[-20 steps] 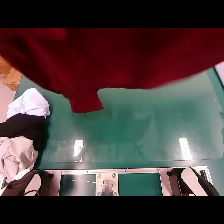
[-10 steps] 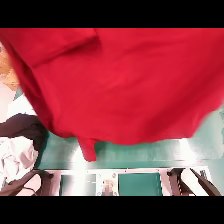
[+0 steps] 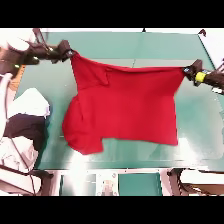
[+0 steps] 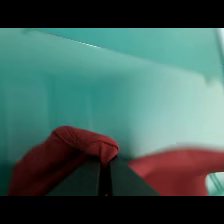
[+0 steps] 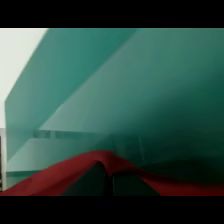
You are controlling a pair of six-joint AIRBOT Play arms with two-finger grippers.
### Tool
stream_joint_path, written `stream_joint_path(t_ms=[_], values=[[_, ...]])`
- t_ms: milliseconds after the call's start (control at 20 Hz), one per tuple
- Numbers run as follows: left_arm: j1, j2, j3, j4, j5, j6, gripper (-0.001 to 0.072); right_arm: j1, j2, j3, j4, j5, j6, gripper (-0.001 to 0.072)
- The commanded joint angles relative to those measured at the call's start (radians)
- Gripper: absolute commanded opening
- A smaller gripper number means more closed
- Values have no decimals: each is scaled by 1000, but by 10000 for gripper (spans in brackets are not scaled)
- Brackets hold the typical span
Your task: Fold the shirts.
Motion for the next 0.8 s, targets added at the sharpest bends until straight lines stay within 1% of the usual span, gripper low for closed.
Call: stream_joint_path(t_ms=[0,150,200,250,300,350,400,450,500,600,750], values=[[-14,-93,-6,-2,220,-3,28,8,-229,136,10,-1,-5,17],[-14,-93,3,-2,307,-1,29,8,-306,290,8,14,41,17],[-14,-93,3,1,313,25,28,8,-312,316,8,14,43,17],[-14,-93,3,3,301,53,29,8,-312,330,8,21,45,17],[-14,-93,3,4,279,58,30,8,-312,332,8,32,46,17],[-14,-93,3,4,253,60,70,8,-314,332,-2,46,46,17],[-14,-93,3,4,221,76,421,8,-314,332,-23,72,45,21],[-8,-92,4,4,182,83,636,6,-314,332,-36,115,37,142],[5,-89,11,5,120,83,644,-3,-312,333,-35,160,38,197],[83,-72,55,6,-75,83,643,-47,-295,334,-36,264,39,189],[246,-39,87,8,-425,81,642,-142,-247,311,-48,462,42,190]])
